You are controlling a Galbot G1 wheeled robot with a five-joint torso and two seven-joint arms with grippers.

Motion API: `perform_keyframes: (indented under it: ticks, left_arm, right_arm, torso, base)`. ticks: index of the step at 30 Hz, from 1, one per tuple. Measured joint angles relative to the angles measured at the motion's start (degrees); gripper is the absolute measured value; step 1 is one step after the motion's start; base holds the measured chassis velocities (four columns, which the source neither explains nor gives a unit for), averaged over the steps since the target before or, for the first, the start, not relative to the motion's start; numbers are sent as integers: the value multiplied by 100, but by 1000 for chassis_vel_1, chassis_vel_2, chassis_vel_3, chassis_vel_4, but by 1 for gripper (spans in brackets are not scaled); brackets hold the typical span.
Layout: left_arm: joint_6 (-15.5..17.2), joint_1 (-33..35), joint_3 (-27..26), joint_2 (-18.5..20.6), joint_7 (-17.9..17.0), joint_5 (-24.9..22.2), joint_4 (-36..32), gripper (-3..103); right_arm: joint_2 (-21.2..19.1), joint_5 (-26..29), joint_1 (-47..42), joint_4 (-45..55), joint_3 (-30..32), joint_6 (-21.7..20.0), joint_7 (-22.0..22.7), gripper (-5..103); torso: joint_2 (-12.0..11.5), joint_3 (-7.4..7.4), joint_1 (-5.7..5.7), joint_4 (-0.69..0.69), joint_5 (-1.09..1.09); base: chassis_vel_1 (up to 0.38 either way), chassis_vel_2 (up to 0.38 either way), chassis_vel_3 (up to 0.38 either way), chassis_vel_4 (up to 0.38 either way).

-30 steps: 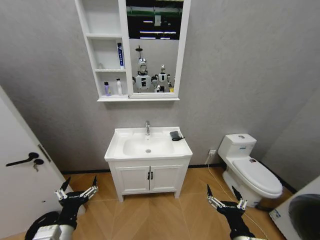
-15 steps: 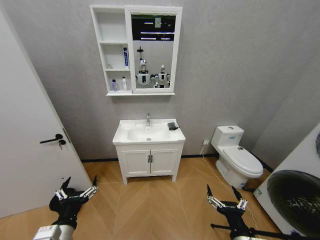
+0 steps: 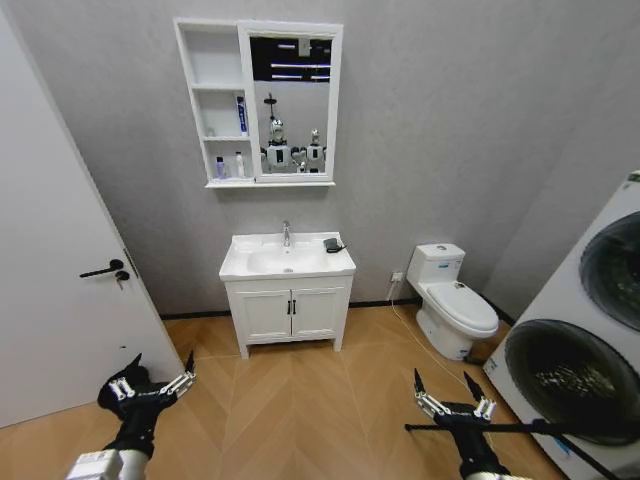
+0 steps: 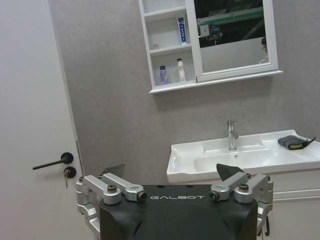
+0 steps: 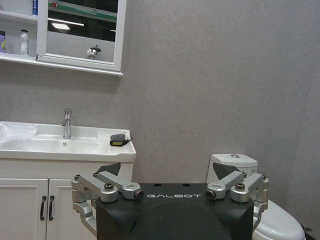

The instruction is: Move facial cleanser and shampoo from washbasin to cabinet, then wipe washbasin with towel.

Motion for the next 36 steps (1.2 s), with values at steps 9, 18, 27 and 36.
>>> perform_keyframes:
  ticks: [9, 18, 27, 36]
  left_arm:
    - [0, 1, 0, 0, -1, 0, 0, 100]
    - [0, 1, 0, 0, -1, 0, 0, 100]
    - [0, 1, 0, 0, -1, 0, 0, 100]
    - [0, 1, 0, 0, -1, 0, 0, 100]
  right_arm:
    - [0, 0, -2, 0, 0, 0, 0, 100]
    - [0, 0, -2, 0, 0, 0, 0, 100]
    - [0, 0, -2, 0, 0, 0, 0, 100]
    - [0, 0, -2, 0, 0, 0, 0, 100]
  torso:
    - [3, -3, -9, 0, 1]
    - [2, -2, -8, 0, 1]
    - [2, -2, -8, 0, 1]
    - [3, -2, -8, -1, 1]
  base:
    - [25, -10, -27, 13]
    - [0, 0, 0, 0]
    - [0, 0, 0, 0]
    - [0, 0, 0, 0]
